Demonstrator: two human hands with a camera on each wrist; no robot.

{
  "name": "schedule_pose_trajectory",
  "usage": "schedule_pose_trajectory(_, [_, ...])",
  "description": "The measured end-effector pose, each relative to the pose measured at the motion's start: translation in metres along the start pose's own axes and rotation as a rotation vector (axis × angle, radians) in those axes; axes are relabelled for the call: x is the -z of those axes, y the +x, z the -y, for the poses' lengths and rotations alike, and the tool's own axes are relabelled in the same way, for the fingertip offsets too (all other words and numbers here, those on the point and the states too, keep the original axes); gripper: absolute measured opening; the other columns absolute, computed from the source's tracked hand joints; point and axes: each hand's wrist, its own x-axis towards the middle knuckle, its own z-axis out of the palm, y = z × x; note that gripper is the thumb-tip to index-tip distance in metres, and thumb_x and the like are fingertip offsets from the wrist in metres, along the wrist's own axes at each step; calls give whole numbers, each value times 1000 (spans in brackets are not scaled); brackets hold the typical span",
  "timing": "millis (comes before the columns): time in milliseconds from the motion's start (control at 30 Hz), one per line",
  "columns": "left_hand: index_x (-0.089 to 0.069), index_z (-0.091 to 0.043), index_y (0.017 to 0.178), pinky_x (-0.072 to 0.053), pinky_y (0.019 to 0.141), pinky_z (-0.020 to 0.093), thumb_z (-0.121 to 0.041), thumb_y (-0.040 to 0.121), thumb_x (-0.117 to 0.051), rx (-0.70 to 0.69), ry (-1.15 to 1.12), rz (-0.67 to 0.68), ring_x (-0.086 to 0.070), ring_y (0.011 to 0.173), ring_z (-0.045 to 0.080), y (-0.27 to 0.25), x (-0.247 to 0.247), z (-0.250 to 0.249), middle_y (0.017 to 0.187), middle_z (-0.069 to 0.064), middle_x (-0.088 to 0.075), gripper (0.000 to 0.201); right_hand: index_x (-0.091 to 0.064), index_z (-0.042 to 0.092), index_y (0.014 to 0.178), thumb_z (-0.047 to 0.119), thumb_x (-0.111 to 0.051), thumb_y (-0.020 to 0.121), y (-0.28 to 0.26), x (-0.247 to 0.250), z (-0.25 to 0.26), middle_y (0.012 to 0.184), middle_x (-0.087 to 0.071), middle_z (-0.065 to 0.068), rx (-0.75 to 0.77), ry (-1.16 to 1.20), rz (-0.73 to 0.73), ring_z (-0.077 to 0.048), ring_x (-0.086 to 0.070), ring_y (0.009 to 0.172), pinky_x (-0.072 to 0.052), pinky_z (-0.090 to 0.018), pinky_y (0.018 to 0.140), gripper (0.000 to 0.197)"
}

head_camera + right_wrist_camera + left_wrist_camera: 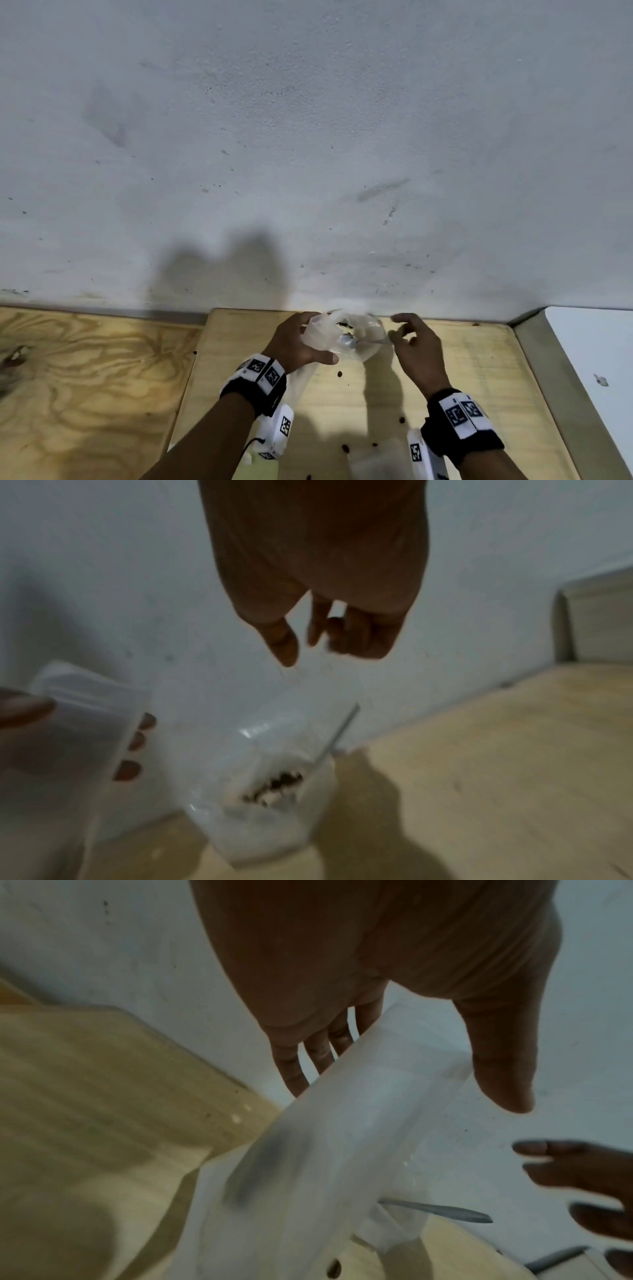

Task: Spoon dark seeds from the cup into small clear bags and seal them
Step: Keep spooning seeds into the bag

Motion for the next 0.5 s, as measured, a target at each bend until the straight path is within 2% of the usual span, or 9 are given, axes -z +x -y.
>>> schedule_pose_trajectory(33, [-58, -32, 124, -51, 86, 22, -51, 39, -92, -29, 18, 26, -59, 106, 5, -2, 3, -4, 118, -15, -60, 93, -68, 29, 93, 2, -58, 89, -6, 3, 18, 73, -61, 0, 37, 70, 152, -14, -54, 62, -42, -27, 62, 29])
schedule_pose_trajectory(100, [-58, -31, 126, -49, 88, 23, -45, 41, -94, -78, 25, 87, -58, 109, 6, -5, 6, -13, 120, -14, -60, 94, -71, 18, 99, -4, -44, 89, -17, 6, 54, 60, -55, -5, 7, 170, 478, -11, -44, 50, -35, -19, 50, 36])
schedule_pose_trajectory(133, [-57, -29, 128, -48, 87, 20, -40, 42, -95, -91, 13, 116, -57, 110, 6, -7, 7, -17, 121, -14, -60, 94, -72, 15, 102, -5, -39, 87, -21, 8, 67, 59, -54, -6, -19, 158, 590, -11, -39, 46, -31, -18, 45, 40])
schedule_pose_trajectory(200, [-55, -28, 130, -46, 84, 15, -34, 43, -97, -118, 2, 156, -56, 111, 5, -12, 8, -24, 122, -15, -58, 96, -74, 3, 99, -10, -36, 79, -30, 10, 87, 56, -59, -1, -20, 75, 699, -7, -37, 40, -26, -17, 41, 45])
schedule_pose_trajectory(267, [-54, -29, 131, -46, 83, 15, -34, 44, -97, -132, -7, 192, -55, 111, 3, -18, 10, -28, 123, -17, -57, 97, -70, -14, 93, -17, -34, 74, -39, 9, 97, 62, -67, 0, 0, 63, 694, -1, -43, 37, -27, -11, 41, 41])
schedule_pose_trajectory(333, [-55, -32, 130, -47, 82, 15, -40, 45, -96, -143, -42, 236, -56, 109, 1, -23, 12, -31, 123, -17, -57, 95, -67, -18, 84, -18, -35, 73, -45, 10, 100, 73, -68, -15, -8, 154, 619, -1, -40, 35, -27, -10, 40, 34])
schedule_pose_trajectory(367, [-58, -33, 129, -49, 81, 16, -43, 48, -94, -161, -78, 253, -59, 106, 3, -26, 14, -31, 121, -16, -59, 89, -67, -15, 81, -17, -38, 76, -48, 12, 100, 75, -67, -19, 0, 205, 580, -1, -38, 34, -26, -12, 40, 29])
schedule_pose_trajectory(433, [-62, -29, 123, -52, 81, 18, -45, 64, -86, -154, -203, 227, -64, 101, 10, -29, 16, -29, 115, -11, -64, 66, -67, -3, 76, -5, -56, 86, -49, 14, 91, 76, -66, -17, 43, 234, 509, -1, -40, 38, -27, -15, 42, 15])
schedule_pose_trajectory(500, [-66, -18, 112, -51, 72, 18, -30, 83, -75, -118, -328, 131, -66, 87, 10, -32, 19, -30, 99, -5, -64, 32, -65, 9, 72, 18, -79, 82, -48, 13, 76, 75, -66, -4, 107, 157, 415, -1, -50, 51, -36, -15, 51, 19])
